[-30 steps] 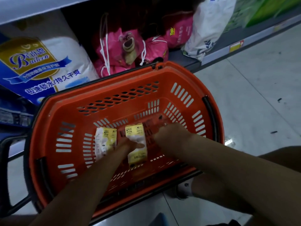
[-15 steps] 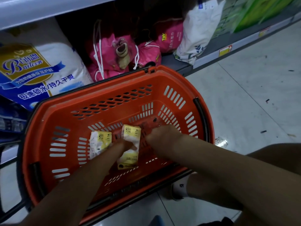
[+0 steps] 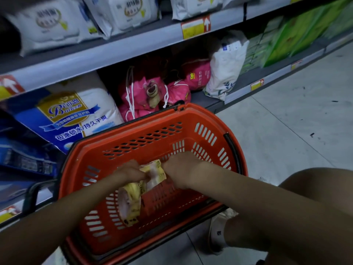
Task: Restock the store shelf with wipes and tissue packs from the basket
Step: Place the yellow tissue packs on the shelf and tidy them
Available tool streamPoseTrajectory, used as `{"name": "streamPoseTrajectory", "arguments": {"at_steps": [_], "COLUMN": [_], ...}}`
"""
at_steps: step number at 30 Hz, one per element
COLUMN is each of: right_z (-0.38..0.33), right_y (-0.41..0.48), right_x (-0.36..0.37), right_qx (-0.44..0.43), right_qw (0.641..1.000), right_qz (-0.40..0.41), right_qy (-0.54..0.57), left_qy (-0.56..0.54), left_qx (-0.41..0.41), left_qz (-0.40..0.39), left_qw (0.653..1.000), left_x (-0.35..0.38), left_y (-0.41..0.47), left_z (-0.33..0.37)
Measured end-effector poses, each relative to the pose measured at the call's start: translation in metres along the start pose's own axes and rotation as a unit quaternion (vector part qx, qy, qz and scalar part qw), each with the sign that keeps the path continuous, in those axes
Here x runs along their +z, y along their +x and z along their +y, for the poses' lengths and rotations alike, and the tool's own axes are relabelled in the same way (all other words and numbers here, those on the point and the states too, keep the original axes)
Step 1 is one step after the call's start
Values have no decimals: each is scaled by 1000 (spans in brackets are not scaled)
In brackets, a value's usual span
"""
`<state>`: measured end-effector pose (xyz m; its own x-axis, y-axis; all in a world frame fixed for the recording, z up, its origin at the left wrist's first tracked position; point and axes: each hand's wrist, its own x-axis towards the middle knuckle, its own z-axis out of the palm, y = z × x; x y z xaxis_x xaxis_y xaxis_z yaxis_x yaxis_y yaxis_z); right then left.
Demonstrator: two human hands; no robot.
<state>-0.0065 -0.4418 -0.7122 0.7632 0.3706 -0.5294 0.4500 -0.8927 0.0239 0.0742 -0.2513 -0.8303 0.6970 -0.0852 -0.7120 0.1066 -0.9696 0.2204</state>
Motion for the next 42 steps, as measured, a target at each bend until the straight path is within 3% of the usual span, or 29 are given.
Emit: {"name": "streamPoseTrajectory", "arguments": {"at_steps": [3,9,12,19,25,29,33,37,39,42], "right_z": [-2,-4,-6,-8,-4,-12,-17,-25,-28,-30], "right_y": [-2,3,5,21,16,9,3,-7,-10,-15], "right_x": [-9,-22,-25,-27,-38,-42,-43,-55,-61,-70], "right_qx": [4,12,-2,-11,10,32,42,-3,-21,-49], "right_qw": [999,982,976,956,937,912,849,732,669,566], "right_qz": [41,183,217,287,324,322,324,301,286,224], "right_qy": [22,31,26,57,133,251,416,611,685,792], "left_qy": [-8,10,-9,-204,-370,-491,-570,-647,-651,-617], "left_qx": [45,136,166,175,188,190,196,226,241,268], "left_qz": [-9,56,95,89,128,76,83,56,60,88], "left_qw": [999,989,982,959,901,847,793,726,717,735], "left_x": [-39,-102,-120,-134,-144,-145,-144,-148,-150,-150], "left_y": [-35,-100,-122,-139,-158,-169,-172,-173,-175,-183], "left_z": [1,1,-2,-10,-5,-8,-7,-13,-14,-10]}}
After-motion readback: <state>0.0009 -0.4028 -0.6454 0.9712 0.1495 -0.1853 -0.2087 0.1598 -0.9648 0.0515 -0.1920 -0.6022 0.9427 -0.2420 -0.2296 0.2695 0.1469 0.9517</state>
